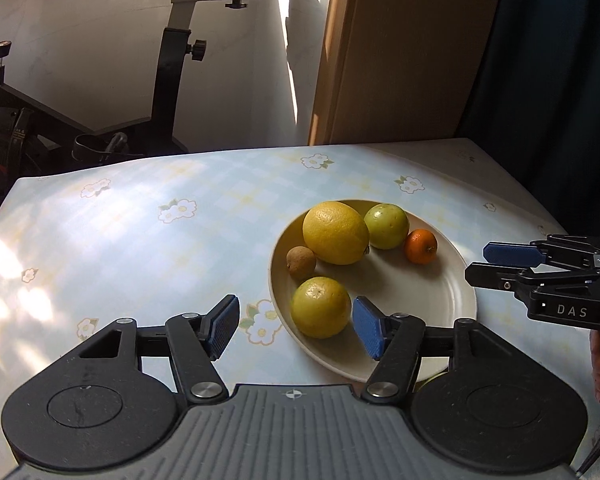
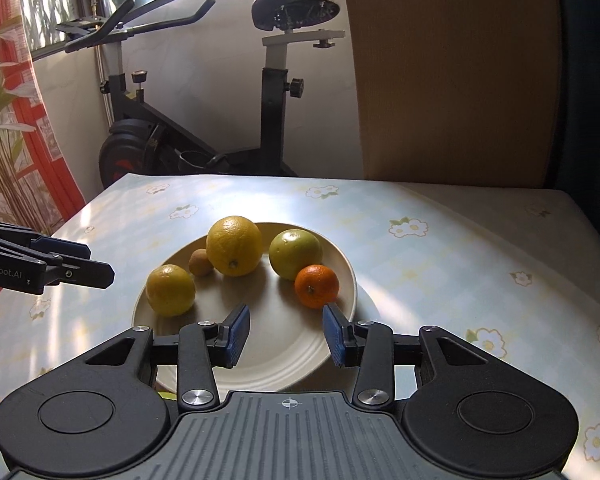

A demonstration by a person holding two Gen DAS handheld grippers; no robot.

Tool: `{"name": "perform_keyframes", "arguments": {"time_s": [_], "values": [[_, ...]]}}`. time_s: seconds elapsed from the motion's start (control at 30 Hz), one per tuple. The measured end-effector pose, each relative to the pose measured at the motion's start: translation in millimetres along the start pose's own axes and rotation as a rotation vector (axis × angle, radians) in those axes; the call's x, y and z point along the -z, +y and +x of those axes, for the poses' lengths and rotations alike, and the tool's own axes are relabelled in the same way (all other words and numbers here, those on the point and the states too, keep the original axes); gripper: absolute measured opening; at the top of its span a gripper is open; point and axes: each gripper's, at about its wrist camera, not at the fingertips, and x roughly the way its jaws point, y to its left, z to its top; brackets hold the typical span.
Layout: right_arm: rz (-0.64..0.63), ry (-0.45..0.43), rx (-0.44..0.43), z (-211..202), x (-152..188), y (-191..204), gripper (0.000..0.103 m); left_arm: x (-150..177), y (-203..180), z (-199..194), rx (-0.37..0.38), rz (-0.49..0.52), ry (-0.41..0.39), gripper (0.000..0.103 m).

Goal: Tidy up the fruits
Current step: 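Carry tangerine and grapefruit onto the cream plate and open both grippers, then move both grippers back to the fruit cluster toward a large red apple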

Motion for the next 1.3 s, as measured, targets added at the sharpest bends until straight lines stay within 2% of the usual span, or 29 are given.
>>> {"name": "perform_keyframes", "arguments": {"time_s": [0.37,0.77,0.97,1.3], "values": [[0.023,0.001,-0.014,-26,32,22,0.038,25,10,-28,-0.019,-0.063,-0.017,0.065],[-0.008,0.025,-0.076,-31,41,53,0.038,55,13,-52,-0.041,-0.096,0.0,0.065],[-0.031,0.027,-0.076,-37,47,62,0.039,68,11,-60,-0.007,-0.141,-0.004,0.065],[-0.036,0.019,-0.058,-63,63,58,0.04,76,-10,-58,0.009,-0.114,0.0,0.065]]}}
